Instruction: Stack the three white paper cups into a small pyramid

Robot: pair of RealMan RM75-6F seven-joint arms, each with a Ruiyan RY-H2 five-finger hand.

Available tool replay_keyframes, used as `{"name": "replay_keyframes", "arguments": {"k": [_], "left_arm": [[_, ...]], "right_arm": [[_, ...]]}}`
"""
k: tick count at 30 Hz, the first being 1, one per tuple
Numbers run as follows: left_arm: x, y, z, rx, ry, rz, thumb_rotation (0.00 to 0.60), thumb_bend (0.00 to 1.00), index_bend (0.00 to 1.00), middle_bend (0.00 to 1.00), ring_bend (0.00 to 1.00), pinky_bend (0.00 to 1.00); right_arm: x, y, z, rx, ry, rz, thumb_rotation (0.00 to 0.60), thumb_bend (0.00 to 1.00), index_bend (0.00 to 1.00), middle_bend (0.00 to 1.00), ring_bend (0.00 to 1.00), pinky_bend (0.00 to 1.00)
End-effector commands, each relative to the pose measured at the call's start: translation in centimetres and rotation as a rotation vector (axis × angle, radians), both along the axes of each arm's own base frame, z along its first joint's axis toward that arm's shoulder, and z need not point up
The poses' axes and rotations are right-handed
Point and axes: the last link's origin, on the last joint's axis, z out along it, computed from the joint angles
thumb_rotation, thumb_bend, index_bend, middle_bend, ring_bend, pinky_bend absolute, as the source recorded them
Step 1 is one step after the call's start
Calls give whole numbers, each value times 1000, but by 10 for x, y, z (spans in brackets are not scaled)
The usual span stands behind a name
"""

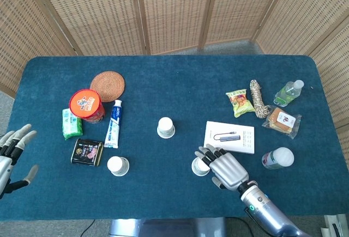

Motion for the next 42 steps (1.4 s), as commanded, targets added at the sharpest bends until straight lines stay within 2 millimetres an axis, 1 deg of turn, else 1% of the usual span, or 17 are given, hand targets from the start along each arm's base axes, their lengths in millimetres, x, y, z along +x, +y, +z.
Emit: {"name": "replay_keyframes", "arguments": {"k": [1, 12, 18, 21, 24, 28, 32, 35, 42], "left_arm": [[-2, -1, 0, -1, -1, 6, 600, 484, 0, 0, 0, 0], [-7, -2, 0, -1, -5, 19, 600, 485, 0, 0, 0, 0], [-12, -2, -1, -3, -6, 33, 600, 484, 0, 0, 0, 0], [-14, -2, 0, 0, -9, 40, 600, 484, 0, 0, 0, 0], [-17, -3, 1, 2, -10, 46, 600, 485, 0, 0, 0, 0], [-18, -3, 1, -5, -7, 53, 600, 484, 0, 0, 0, 0], [-17, -4, 1, -2, -7, 54, 600, 484, 0, 0, 0, 0], [-16, -5, 2, 2, -8, 52, 600, 484, 0, 0, 0, 0], [-17, -6, 1, -1, -8, 54, 600, 484, 0, 0, 0, 0]], "right_arm": [[0, -2, -4, 0, 14, 3, 600, 406, 0, 0, 0, 209], [-3, -8, -17, 13, 64, 11, 600, 412, 0, 0, 0, 209], [0, -11, -26, 34, 75, 22, 600, 422, 0, 0, 0, 223], [1, -12, -30, 39, 87, 30, 600, 440, 14, 0, 0, 282], [1, -14, -33, 44, 97, 33, 600, 461, 72, 0, 0, 351], [-1, -16, -38, 54, 107, 40, 600, 488, 124, 3, 0, 407], [0, -17, -39, 58, 96, 47, 600, 521, 204, 47, 0, 485], [0, -18, -38, 60, 94, 54, 600, 536, 236, 79, 15, 544], [0, -17, -40, 67, 92, 62, 600, 554, 277, 119, 71, 586]]}}
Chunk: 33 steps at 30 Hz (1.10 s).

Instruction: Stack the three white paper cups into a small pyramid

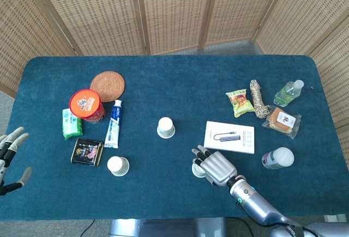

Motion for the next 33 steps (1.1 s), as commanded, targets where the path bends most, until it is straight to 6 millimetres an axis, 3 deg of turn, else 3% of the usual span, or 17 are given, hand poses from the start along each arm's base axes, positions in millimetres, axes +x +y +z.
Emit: {"name": "replay_keyframes", "arguments": {"k": [1, 19, 33], "left_arm": [[0, 0, 0, -1, -1, 2, 600, 484, 0, 0, 0, 0], [-1, -1, 1, 6, -3, 1, 600, 484, 0, 0, 0, 0], [-7, -2, 3, 9, -2, 17, 600, 484, 0, 0, 0, 0]], "right_arm": [[0, 0, -1, 3, -1, -1, 600, 555, 280, 121, 79, 589], [36, -4, 8, -2, -64, 51, 600, 555, 280, 123, 85, 590], [75, -20, -18, 26, -46, 95, 600, 553, 280, 122, 85, 590]]}}
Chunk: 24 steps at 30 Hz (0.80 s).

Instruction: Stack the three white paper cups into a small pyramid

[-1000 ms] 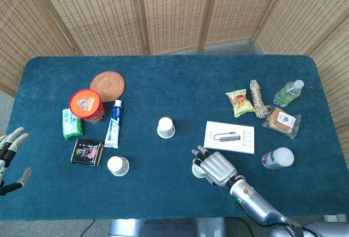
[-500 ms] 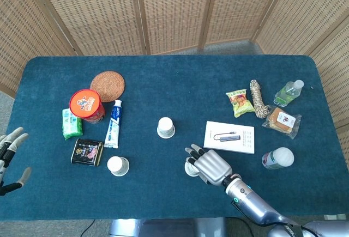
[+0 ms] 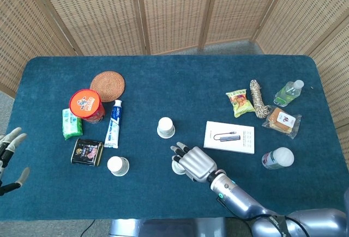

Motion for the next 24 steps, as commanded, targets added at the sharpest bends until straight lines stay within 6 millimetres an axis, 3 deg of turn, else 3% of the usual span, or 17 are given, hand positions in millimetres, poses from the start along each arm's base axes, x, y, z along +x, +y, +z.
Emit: {"name": "replay_keyframes", "arguments": {"k": [1, 8, 16, 22, 24], "left_arm": [[-2, 0, 1, 1, 1, 5, 600, 484, 0, 0, 0, 0], [-5, -1, 3, 8, -2, 15, 600, 485, 0, 0, 0, 0], [-7, -2, 4, 9, -3, 20, 600, 484, 0, 0, 0, 0], [-5, -1, 2, 3, -7, 11, 600, 484, 0, 0, 0, 0], [-4, 0, 1, -1, -7, 4, 600, 485, 0, 0, 0, 0]], "right_arm": [[9, -6, -7, -3, 7, 10, 600, 552, 280, 121, 85, 591], [18, -20, -13, -23, 29, 8, 600, 552, 281, 121, 85, 590], [13, -32, -18, -32, 73, -17, 600, 549, 267, 113, 70, 573], [11, -28, -14, -29, 99, -25, 600, 527, 24, 3, 0, 378], [10, -24, -11, -25, 103, -25, 600, 526, 0, 0, 0, 346]]}}
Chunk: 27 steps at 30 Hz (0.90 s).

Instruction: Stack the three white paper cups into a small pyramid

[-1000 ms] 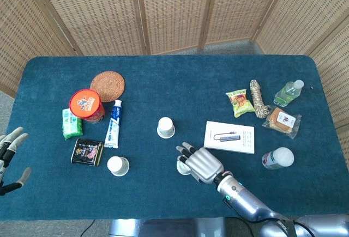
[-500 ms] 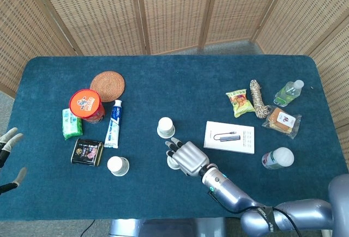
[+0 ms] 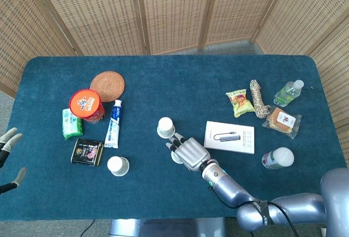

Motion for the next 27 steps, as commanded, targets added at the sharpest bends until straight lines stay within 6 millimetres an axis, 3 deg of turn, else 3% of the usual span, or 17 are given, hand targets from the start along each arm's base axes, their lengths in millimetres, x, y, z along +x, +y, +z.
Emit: {"name": "replay_keyframes", "arguments": {"k": [1, 13, 27], "left_arm": [[2, 1, -1, -4, 0, -8, 600, 485, 0, 0, 0, 0], [6, 7, -7, -25, 7, -40, 600, 484, 0, 0, 0, 0], [14, 17, -24, -40, 108, -68, 600, 486, 0, 0, 0, 0]], "right_arm": [[-1, 4, 5, 2, 11, 1, 600, 525, 0, 0, 0, 339], [2, 13, 38, -24, -95, -55, 600, 497, 0, 0, 0, 326], [-29, 6, 111, -256, -274, -115, 600, 478, 17, 0, 0, 327]]}}
